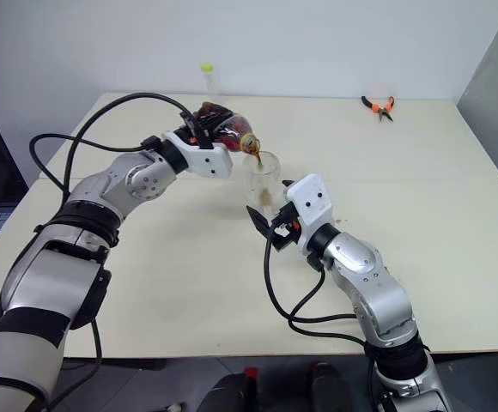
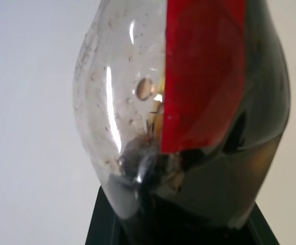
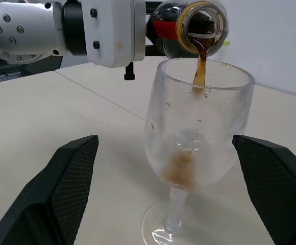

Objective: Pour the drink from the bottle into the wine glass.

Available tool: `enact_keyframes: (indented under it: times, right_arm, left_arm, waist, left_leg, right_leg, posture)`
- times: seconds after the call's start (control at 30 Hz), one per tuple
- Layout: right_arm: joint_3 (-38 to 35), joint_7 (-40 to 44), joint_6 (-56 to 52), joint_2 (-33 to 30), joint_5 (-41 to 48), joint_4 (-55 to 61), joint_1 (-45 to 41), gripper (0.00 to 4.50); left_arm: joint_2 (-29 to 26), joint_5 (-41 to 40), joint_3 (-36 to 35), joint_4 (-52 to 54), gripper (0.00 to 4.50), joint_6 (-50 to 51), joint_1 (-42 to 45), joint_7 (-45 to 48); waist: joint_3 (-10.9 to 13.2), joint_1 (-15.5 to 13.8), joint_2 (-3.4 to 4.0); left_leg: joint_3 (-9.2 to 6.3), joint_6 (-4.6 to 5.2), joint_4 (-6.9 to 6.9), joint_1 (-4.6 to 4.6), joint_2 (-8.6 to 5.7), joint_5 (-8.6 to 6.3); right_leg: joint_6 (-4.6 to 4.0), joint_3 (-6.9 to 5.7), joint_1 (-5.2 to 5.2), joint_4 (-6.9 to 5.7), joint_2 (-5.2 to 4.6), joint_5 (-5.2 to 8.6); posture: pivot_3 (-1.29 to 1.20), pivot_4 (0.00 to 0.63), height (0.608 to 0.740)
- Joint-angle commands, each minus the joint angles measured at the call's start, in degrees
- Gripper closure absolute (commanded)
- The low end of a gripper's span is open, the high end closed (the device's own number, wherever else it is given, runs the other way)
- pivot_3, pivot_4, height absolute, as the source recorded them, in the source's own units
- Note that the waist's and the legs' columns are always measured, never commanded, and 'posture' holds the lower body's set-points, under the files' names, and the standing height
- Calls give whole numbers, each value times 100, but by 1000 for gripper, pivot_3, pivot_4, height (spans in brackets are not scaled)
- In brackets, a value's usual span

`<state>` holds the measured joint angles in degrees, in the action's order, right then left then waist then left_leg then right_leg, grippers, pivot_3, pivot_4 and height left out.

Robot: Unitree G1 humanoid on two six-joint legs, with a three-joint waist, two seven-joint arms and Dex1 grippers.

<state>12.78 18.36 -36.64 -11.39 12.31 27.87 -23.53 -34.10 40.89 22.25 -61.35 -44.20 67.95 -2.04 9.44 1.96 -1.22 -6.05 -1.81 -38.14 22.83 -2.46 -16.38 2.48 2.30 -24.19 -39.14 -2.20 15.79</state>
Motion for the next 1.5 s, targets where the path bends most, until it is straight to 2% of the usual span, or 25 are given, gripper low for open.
enact_keyframes:
  times: [0.03, 0.87, 1.5]
  right_arm:
    - [11, -31, 27, 33, -38, 208, -92, 0]
    - [0, -119, 212, 180, -216, 137, -52, 0]
    - [-72, -76, 576, 69, -231, 78, 143, 0]
  left_arm:
    - [-116, 2, -8, 73, 3761, -58, 304, -180]
    - [-207, 328, 230, 112, 3762, -186, 487, -433]
    - [-253, 394, 327, -41, 3762, -146, 609, -529]
  waist:
    - [0, 0, 0]
    - [0, 7, 0]
    - [-1, 25, 0]
  left_leg:
    - [0, 0, 0, 0, 0, 0]
    - [0, 0, -3, 0, -3, 0]
    - [2, -1, -7, -1, -5, 0]
  right_leg:
    - [0, 0, 0, 0, 0, 0]
    - [0, 0, 0, -4, 0, 0]
    - [0, 1, -1, -11, 0, 0]
  posture:
    - [0, 150, 740]
    - [0, 150, 740]
    - [0, 150, 740]
